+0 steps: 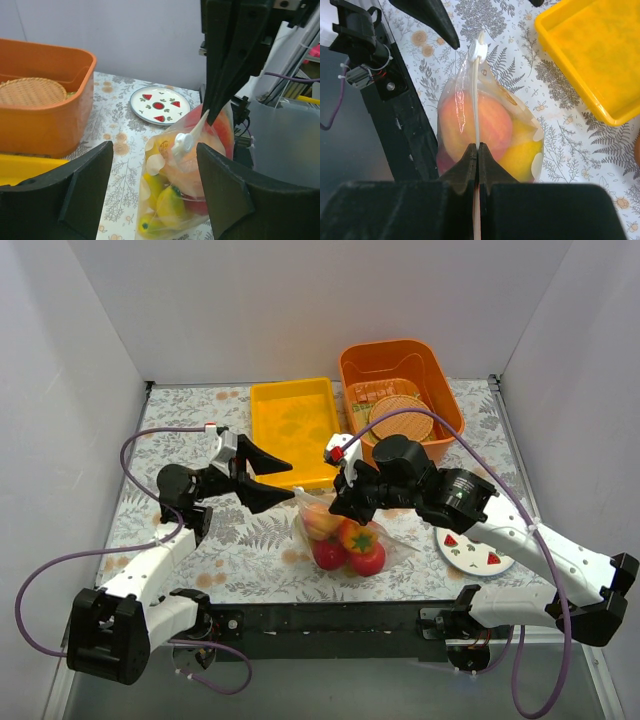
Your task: Open the zip-top bag and remove the fake food
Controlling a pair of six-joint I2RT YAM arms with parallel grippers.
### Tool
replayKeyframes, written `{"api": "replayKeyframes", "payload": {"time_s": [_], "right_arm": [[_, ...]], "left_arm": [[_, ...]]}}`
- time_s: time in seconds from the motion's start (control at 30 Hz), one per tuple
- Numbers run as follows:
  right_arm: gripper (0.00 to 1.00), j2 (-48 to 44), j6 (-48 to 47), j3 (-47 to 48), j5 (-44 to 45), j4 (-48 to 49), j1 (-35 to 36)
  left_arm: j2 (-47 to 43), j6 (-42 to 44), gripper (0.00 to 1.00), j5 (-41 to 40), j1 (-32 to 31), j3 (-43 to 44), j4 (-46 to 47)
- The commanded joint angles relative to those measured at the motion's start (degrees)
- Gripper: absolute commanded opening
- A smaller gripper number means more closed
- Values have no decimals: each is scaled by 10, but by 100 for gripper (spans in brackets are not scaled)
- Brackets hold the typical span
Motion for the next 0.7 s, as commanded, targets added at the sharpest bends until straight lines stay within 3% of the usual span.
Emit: {"api": "replayKeyframes", "payload": {"time_s": [0.0,0.07,0.27,0.47,0.67], "right_arm": [[1,-20,12,46,-27,16,-3],[1,-20,13,52,-37,16,-3],[1,-14,20,70,-43,10,-3],[1,-11,19,67,-47,17,-3],[1,0,18,69,-39,19,-3]], "left_arm": [[11,-138,66,41,3,-15,168],[22,-186,65,55,3,-23,278],[68,-272,61,64,3,-27,370],[101,-328,53,63,2,-9,405],[95,-371,52,60,2,-9,458]]}}
